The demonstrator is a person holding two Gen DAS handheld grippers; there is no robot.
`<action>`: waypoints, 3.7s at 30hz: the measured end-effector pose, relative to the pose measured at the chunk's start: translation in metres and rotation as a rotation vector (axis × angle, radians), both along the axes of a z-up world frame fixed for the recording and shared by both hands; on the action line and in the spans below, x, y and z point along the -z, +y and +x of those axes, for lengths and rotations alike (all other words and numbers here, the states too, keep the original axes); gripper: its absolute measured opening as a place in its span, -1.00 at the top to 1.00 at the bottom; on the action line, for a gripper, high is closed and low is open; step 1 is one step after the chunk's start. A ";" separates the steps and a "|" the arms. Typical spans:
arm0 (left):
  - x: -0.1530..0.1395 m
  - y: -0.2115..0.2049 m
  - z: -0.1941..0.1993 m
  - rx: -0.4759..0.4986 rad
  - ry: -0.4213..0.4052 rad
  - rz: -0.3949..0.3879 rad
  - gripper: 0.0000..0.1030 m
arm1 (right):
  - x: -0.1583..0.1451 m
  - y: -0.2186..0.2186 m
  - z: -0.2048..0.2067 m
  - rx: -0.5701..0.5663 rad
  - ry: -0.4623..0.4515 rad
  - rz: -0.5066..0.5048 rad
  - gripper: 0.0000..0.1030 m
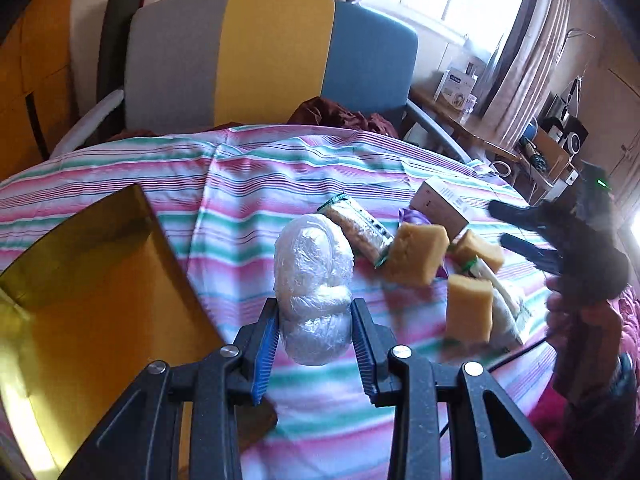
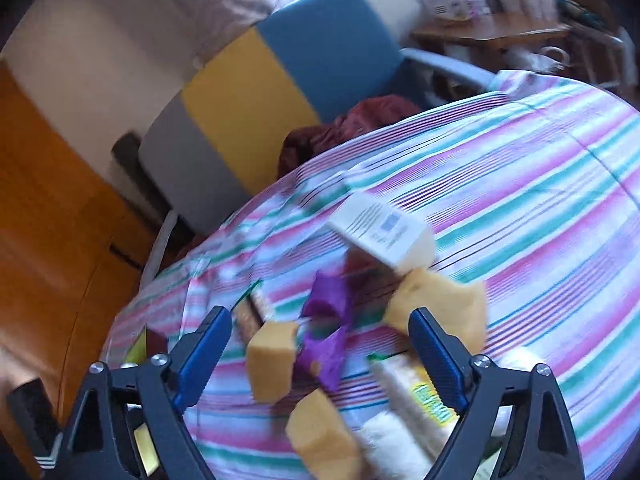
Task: Organize objects
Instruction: 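Drop the wrapped ball into the gold tray while the right gripper grasps a yellow sponge, then carry the yellow sponge to the gold tray and release it with the right gripper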
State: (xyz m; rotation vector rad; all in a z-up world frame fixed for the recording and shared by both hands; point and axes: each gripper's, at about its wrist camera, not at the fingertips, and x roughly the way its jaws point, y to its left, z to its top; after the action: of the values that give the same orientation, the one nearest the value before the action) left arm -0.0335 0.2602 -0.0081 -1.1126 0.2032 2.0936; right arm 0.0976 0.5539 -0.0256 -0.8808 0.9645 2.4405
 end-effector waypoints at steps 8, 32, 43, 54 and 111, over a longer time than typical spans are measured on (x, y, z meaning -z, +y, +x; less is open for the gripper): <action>-0.001 -0.048 0.020 -0.051 0.014 0.003 0.32 | 0.020 -0.033 -0.039 -0.128 -0.105 0.076 -0.62; 0.036 -0.230 -0.117 -0.598 -0.065 -0.118 0.32 | -0.004 -0.071 -0.046 -0.221 -0.041 0.259 0.34; 0.061 -0.219 -0.173 -0.642 -0.051 -0.233 0.32 | -0.005 -0.079 -0.051 -0.266 -0.031 0.275 0.34; 0.077 -0.208 -0.193 -0.650 -0.026 -0.305 0.26 | 0.002 -0.079 -0.054 -0.264 -0.067 0.284 0.34; -0.021 -0.191 0.010 -0.534 0.246 -0.125 -0.08 | 0.050 -0.046 -0.055 -0.137 -0.264 0.184 0.19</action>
State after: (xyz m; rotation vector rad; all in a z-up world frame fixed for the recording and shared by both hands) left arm -0.0234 0.0692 0.0127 -1.0601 0.1680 2.7298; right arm 0.0429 0.5081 -0.0757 -1.1983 0.5940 2.3960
